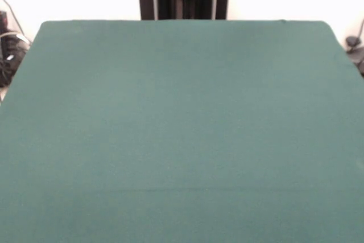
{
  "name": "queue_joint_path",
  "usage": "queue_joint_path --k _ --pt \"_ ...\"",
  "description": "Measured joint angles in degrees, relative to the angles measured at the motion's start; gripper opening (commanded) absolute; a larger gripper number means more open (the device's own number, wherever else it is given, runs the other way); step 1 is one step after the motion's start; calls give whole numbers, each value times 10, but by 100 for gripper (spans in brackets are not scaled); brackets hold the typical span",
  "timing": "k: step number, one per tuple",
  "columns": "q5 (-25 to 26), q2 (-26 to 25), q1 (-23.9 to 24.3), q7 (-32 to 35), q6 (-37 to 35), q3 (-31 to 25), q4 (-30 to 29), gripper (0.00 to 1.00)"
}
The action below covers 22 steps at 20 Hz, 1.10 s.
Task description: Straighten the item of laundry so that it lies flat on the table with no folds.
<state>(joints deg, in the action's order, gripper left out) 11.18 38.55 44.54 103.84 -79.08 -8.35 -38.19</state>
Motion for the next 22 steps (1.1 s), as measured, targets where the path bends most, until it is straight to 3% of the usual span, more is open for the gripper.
queue_joint_path --k 22 --pt "-2 1 -4 0 47 0 -39 0"
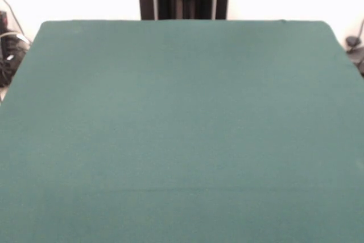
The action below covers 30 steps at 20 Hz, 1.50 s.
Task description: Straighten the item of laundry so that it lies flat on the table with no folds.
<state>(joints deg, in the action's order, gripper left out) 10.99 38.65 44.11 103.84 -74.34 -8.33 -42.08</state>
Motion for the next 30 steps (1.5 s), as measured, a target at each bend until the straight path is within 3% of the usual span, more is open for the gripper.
queue_joint_path --k 30 --pt "-8 -12 -95 0 0 14 0 0"
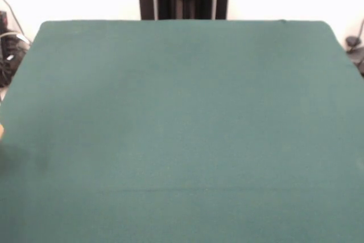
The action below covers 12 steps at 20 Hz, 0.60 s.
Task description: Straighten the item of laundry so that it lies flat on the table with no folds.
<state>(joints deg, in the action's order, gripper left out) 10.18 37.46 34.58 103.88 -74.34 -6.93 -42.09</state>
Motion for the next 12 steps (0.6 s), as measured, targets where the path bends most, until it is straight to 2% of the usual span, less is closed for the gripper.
queue_joint_path --k 12 --pt "-18 0 -30 15 0 18 0 0"
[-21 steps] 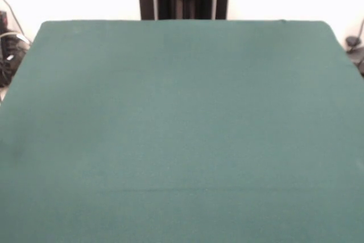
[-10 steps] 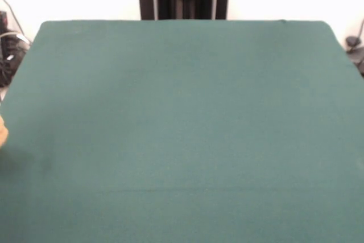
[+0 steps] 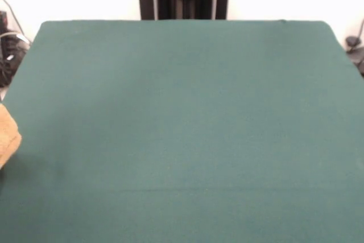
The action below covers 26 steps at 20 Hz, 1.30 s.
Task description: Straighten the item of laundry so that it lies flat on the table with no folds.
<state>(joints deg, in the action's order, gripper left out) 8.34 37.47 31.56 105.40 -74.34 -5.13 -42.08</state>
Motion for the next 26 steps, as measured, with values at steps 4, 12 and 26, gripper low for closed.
queue_joint_path --k 4,12,26 --pt "-10 0 -15 26 0 14 0 0" --pt "-29 0 -30 76 0 29 0 0" --pt "-59 8 -83 174 0 80 0 0"
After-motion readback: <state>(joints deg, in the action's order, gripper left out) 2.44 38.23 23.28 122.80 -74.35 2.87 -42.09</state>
